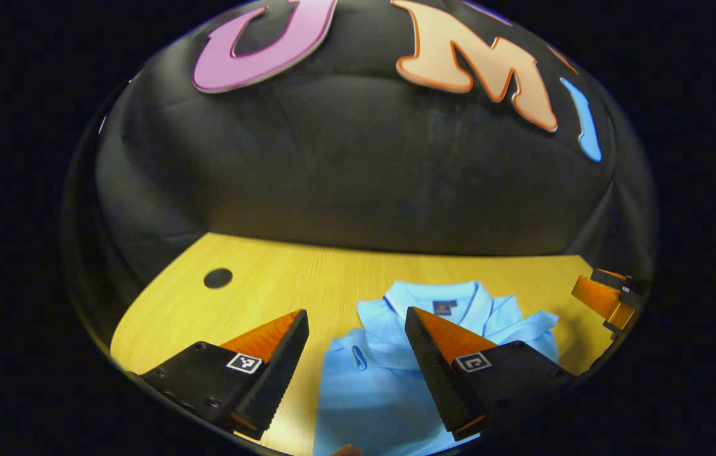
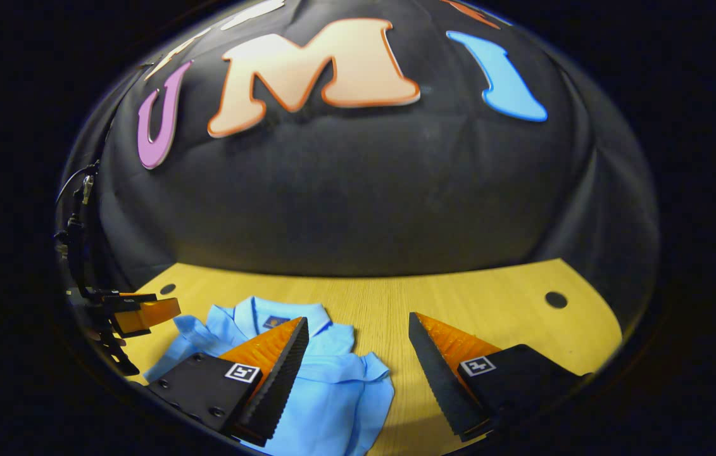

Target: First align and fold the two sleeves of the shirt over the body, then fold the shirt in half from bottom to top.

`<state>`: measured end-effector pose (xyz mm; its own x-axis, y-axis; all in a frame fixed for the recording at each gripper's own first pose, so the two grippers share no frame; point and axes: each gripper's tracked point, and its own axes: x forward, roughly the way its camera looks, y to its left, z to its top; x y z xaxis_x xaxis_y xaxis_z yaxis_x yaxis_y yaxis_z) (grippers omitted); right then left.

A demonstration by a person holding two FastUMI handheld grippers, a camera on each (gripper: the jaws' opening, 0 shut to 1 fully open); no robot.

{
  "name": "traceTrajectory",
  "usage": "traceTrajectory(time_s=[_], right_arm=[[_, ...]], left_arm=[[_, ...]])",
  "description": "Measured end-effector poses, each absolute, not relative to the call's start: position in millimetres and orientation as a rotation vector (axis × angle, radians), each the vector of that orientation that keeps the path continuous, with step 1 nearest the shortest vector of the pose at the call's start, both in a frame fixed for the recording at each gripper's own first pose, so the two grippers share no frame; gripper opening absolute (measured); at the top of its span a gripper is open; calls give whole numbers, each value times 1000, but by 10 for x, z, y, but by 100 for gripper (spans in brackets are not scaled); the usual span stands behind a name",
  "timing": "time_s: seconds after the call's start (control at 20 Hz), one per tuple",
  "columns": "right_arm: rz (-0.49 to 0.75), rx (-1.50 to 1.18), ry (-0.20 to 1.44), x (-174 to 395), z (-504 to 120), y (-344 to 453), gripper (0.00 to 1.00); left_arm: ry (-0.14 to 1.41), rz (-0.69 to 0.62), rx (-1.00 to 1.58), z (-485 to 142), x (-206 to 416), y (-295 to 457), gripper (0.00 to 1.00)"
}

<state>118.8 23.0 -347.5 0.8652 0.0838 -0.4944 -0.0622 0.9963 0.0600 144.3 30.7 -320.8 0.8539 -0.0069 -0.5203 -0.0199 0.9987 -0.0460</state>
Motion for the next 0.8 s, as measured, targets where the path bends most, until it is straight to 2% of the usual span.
traceTrajectory(time_s=[0.25, 0.4, 0.65, 0.8], right_arm=[[67, 32, 309, 473, -2071, 344, 98], [48, 18, 215, -79, -1416, 360, 98], [20, 16, 150, -935, -769, 437, 98], [14, 10, 139, -1297, -585, 488, 96]], left_arm=[[313, -35, -4, -1870, 865, 347, 94], [239, -46, -2, -1321, 359, 390, 94], [179, -60, 8, -798, -437, 493, 94], [152, -43, 1, -576, -857, 581, 94]])
